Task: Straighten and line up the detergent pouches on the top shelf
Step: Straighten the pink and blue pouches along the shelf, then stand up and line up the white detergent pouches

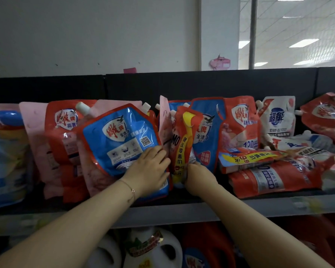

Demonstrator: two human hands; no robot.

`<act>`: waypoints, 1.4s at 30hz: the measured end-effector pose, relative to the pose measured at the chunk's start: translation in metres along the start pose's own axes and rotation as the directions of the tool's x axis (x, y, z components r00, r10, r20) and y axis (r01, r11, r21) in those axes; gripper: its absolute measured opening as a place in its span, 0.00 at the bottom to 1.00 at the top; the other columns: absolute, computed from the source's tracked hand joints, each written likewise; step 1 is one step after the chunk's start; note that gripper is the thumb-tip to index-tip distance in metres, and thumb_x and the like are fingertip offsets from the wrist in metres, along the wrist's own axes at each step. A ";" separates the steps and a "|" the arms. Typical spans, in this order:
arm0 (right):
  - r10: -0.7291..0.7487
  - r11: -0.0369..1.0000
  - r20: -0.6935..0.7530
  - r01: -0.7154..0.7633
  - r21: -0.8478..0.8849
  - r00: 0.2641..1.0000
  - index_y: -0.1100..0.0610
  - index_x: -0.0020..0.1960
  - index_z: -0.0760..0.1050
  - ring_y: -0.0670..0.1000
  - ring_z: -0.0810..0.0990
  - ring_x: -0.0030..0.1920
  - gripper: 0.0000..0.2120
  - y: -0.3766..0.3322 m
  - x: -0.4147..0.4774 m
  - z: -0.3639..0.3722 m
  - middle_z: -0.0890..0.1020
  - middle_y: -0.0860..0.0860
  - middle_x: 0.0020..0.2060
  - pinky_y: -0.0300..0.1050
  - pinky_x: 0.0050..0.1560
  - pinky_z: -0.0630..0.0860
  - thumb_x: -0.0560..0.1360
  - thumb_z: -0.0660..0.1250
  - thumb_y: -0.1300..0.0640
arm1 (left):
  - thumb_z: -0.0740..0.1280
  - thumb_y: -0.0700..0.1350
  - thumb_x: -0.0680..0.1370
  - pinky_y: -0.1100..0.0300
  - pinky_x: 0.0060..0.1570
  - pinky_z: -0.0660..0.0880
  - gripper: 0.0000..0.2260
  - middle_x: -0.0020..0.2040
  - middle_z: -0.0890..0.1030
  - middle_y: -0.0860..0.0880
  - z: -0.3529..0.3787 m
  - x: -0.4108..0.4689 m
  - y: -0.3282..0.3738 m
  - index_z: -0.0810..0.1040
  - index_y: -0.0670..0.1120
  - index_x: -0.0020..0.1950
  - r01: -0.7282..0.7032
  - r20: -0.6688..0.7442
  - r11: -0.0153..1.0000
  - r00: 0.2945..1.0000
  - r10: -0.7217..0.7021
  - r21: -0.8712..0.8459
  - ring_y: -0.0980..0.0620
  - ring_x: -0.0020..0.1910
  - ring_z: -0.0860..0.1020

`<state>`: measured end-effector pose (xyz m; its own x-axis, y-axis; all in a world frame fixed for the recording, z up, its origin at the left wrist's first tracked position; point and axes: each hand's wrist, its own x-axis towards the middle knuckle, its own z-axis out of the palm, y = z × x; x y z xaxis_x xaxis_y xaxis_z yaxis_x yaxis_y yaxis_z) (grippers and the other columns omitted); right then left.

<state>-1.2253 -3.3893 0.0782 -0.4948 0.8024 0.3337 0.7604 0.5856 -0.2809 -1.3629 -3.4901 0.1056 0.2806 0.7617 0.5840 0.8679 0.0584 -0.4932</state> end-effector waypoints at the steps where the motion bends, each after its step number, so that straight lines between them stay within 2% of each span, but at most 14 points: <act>1: 0.012 1.000 0.001 -0.012 -0.012 1.000 0.61 0.71 0.63 0.58 0.70 0.64 0.26 -0.004 -0.001 0.002 0.68 0.59 0.67 0.53 0.62 0.72 0.76 0.66 0.55 | 0.54 0.55 0.74 0.52 0.58 0.74 0.19 0.51 0.80 0.47 0.002 0.003 -0.004 0.81 0.47 0.48 -0.030 -0.004 1.000 1.000 0.030 -0.001 0.46 0.58 0.73; 5: 0.057 0.997 -0.022 -0.058 -0.044 0.998 0.64 0.71 0.60 0.58 0.69 0.64 0.30 -0.016 -0.015 0.006 0.68 0.59 0.65 0.52 0.60 0.71 0.75 0.66 0.51 | 0.55 0.54 0.76 0.50 0.60 0.73 0.18 0.55 0.81 0.45 0.012 0.009 -0.014 0.81 0.47 0.47 -0.117 -0.005 0.993 0.993 0.117 0.022 0.46 0.61 0.69; 10: 0.029 0.999 -0.096 -0.031 -0.018 0.995 0.59 0.60 0.69 0.58 0.73 0.58 0.17 -0.008 -0.039 -0.001 0.75 0.55 0.56 0.50 0.52 0.72 0.75 0.62 0.50 | 0.58 0.51 0.75 0.50 0.62 0.63 0.15 0.55 0.80 0.43 0.009 0.008 -0.008 0.79 0.44 0.48 -0.163 -0.027 0.986 0.986 0.164 0.038 0.43 0.59 0.72; 12: -0.002 0.998 -0.133 -0.005 -0.055 0.991 0.58 0.58 0.70 0.57 0.73 0.57 0.14 -0.004 -0.047 -0.005 0.75 0.55 0.55 0.49 0.49 0.71 0.76 0.61 0.51 | 0.64 0.49 0.72 0.49 0.60 0.67 0.13 0.57 0.79 0.43 0.005 0.004 -0.004 0.79 0.43 0.52 -0.194 -0.045 0.980 0.980 0.196 0.040 0.42 0.58 0.75; 15: -0.043 0.997 -0.177 0.032 -0.065 0.983 0.58 0.56 0.69 0.56 0.73 0.56 0.13 -0.002 -0.057 -0.011 0.73 0.54 0.55 0.46 0.43 0.67 0.77 0.61 0.50 | 0.72 0.46 0.66 0.48 0.54 0.76 0.18 0.58 0.78 0.42 -0.001 -0.004 0.006 0.78 0.42 0.54 -0.195 -0.062 0.979 0.980 0.192 -0.056 0.42 0.57 0.75; 17: -0.079 0.996 -0.217 0.067 -0.060 0.973 0.58 0.56 0.69 0.56 0.72 0.56 0.13 0.000 -0.064 -0.015 0.72 0.54 0.55 0.45 0.42 0.67 0.77 0.61 0.50 | 0.70 0.45 0.67 0.50 0.48 0.77 0.16 0.55 0.78 0.44 -0.004 -0.005 0.014 0.78 0.43 0.53 -0.168 -0.075 0.982 0.984 0.161 -0.084 0.43 0.54 0.76; 21: -0.115 0.993 -0.270 0.099 -0.070 0.956 0.56 0.52 0.68 0.55 0.73 0.55 0.11 0.012 -0.080 -0.030 0.73 0.53 0.53 0.47 0.43 0.70 0.77 0.60 0.49 | 0.55 0.48 0.70 0.53 0.37 0.74 0.15 0.46 0.78 0.48 -0.012 -0.001 0.033 0.77 0.45 0.48 -0.122 -0.084 0.977 0.991 0.108 -0.174 0.46 0.44 0.77; 23: -0.116 0.992 -0.278 0.098 -0.077 0.954 0.55 0.48 0.64 0.55 0.73 0.54 0.09 0.023 -0.087 -0.038 0.73 0.53 0.52 0.46 0.41 0.68 0.77 0.60 0.49 | 0.54 0.49 0.70 0.55 0.34 0.72 0.14 0.44 0.78 0.49 -0.014 0.004 0.044 0.76 0.46 0.47 -0.125 -0.114 0.968 0.988 0.102 -0.216 0.48 0.41 0.77; 25: -0.114 0.992 -0.274 0.093 -0.088 0.955 0.54 0.46 0.62 0.54 0.72 0.54 0.10 0.035 -0.092 -0.046 0.72 0.52 0.51 0.45 0.41 0.68 0.77 0.61 0.50 | 0.57 0.48 0.70 0.55 0.36 0.73 0.13 0.46 0.79 0.50 -0.013 0.008 0.056 0.76 0.46 0.50 -0.110 -0.133 0.961 0.988 0.077 -0.256 0.49 0.43 0.78; 28: -0.131 0.985 -0.258 0.096 -0.142 0.957 0.56 0.50 0.67 0.54 0.71 0.57 0.09 0.053 -0.093 -0.056 0.73 0.53 0.53 0.47 0.44 0.70 0.77 0.60 0.50 | 0.63 0.46 0.72 0.58 0.41 0.69 0.10 0.48 0.77 0.52 -0.009 0.013 0.077 0.75 0.47 0.51 -0.050 -0.136 0.934 0.991 0.002 -0.353 0.50 0.48 0.76; 31: -0.170 0.972 -0.233 0.124 -0.200 0.958 0.56 0.56 0.69 0.55 0.71 0.59 0.13 0.077 -0.090 -0.066 0.73 0.53 0.55 0.49 0.47 0.72 0.77 0.60 0.49 | 0.63 0.47 0.75 0.57 0.49 0.70 0.10 0.52 0.76 0.52 -0.006 0.023 0.102 0.74 0.48 0.55 0.035 -0.099 0.896 0.991 -0.087 -0.443 0.51 0.53 0.74; 35: -0.207 0.957 -0.196 0.158 -0.241 0.958 0.56 0.55 0.69 0.55 0.73 0.57 0.12 0.118 -0.080 -0.086 0.73 0.52 0.54 0.46 0.42 0.68 0.78 0.60 0.49 | 0.62 0.48 0.78 0.58 0.49 0.69 0.10 0.53 0.75 0.51 -0.005 0.058 0.133 0.73 0.48 0.57 0.076 -0.085 0.855 0.987 -0.138 -0.513 0.51 0.52 0.73; 38: -0.218 0.948 -0.183 0.163 -0.271 0.959 0.55 0.51 0.70 0.56 0.76 0.53 0.11 0.153 -0.075 -0.103 0.75 0.52 0.52 0.46 0.41 0.69 0.77 0.60 0.48 | 0.61 0.48 0.78 0.58 0.50 0.69 0.12 0.57 0.74 0.51 -0.005 0.093 0.156 0.71 0.48 0.61 0.085 -0.070 0.845 0.987 -0.142 -0.527 0.51 0.56 0.72; 42: -0.308 0.900 -0.100 0.256 -0.352 0.946 0.55 0.61 0.72 0.57 0.76 0.57 0.17 0.207 -0.066 -0.122 0.76 0.53 0.58 0.49 0.50 0.75 0.77 0.58 0.48 | 0.60 0.53 0.78 0.53 0.59 0.67 0.19 0.64 0.72 0.52 0.001 0.146 0.184 0.66 0.51 0.69 0.147 0.037 0.880 0.989 -0.146 -0.451 0.51 0.62 0.70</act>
<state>-0.9836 -3.3354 0.1079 -0.6606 0.5672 0.4918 0.7059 0.6923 0.1497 -1.1631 -3.3674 0.0993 0.1355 0.7687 0.6251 0.9902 -0.1275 -0.0578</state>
